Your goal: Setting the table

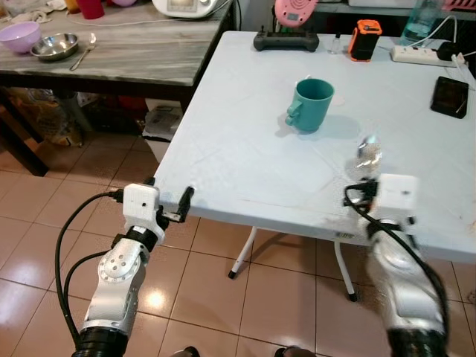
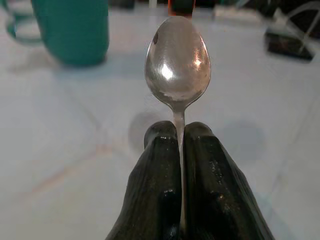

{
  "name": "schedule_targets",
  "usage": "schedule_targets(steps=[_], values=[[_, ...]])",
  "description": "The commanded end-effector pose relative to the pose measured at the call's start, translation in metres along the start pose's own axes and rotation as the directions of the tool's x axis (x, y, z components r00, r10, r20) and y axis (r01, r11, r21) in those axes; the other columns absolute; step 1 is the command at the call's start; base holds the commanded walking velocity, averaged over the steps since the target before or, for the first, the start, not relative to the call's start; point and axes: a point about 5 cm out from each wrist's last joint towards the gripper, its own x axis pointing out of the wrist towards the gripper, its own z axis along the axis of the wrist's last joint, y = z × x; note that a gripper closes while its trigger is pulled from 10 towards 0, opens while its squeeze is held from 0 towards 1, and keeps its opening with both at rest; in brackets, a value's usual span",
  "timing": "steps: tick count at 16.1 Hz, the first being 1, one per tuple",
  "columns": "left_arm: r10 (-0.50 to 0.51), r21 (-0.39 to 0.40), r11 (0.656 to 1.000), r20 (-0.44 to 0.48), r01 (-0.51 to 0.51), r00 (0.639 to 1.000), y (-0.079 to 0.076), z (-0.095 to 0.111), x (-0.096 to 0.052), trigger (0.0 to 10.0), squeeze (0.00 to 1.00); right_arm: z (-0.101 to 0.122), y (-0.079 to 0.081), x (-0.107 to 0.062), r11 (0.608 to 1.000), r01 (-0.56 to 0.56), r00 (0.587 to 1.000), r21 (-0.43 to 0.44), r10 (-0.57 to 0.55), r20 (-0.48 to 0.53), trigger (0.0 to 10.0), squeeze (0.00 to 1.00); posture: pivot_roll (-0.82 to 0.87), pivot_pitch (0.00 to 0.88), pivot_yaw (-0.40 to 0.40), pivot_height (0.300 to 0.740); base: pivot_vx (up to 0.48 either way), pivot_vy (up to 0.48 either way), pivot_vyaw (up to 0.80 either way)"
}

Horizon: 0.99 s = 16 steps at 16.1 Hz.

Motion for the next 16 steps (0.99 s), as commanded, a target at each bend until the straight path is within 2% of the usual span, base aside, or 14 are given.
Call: schedule_targets(steps=[1, 4, 8, 13, 16], values=[[0.023, -0.003, 1.0, 0.0, -0.023, 1.0, 0.003, -0.002, -0.003, 10.0, 0.0, 0.01, -0.003, -0.005, 1.0, 0.011, 0.998, -0.013, -0.01, 0.057, 10.0, 0.0, -0.23, 0.133, 0.052, 0.74, 0.0, 0.0, 0.0], [0.044, -0.043, 0.998, -0.001, -0.044, 0.999, 0.002, -0.005, -0.005, 10.0, 0.0, 0.012, -0.006, -0.012, 1.0, 0.02, 0.997, -0.02, -0.019, 0.069, 10.0, 0.0, -0.23, 0.121, 0.057, 0.74, 0.0, 0.0, -0.34], [0.042, -0.057, 0.998, 0.016, -0.041, 0.999, 0.0, -0.002, 0.0, 10.0, 0.0, 0.013, -0.003, -0.015, 1.0, 0.015, 0.997, -0.014, -0.014, 0.074, 10.0, 0.0, -0.23, 0.116, 0.056, 0.74, 0.0, 0.263, -0.74], [0.035, -0.068, 0.997, 0.03, -0.033, 0.999, -0.004, 0.0, 0.002, 10.0, 0.0, 0.016, -0.002, -0.012, 1.0, 0.012, 0.996, -0.012, -0.011, 0.088, 10.0, 0.0, -0.23, 0.103, 0.051, 0.74, 0.0, 0.393, -0.72], [0.024, -0.076, 0.997, 0.038, -0.021, 0.999, -0.009, 0.001, 0.005, 10.0, 0.0, 0.019, 0.003, -0.011, 0.999, -0.007, 0.994, -0.035, 0.011, 0.112, 10.0, 0.0, -0.24, 0.097, 0.054, 0.74, 0.0, 0.474, 0.0]])
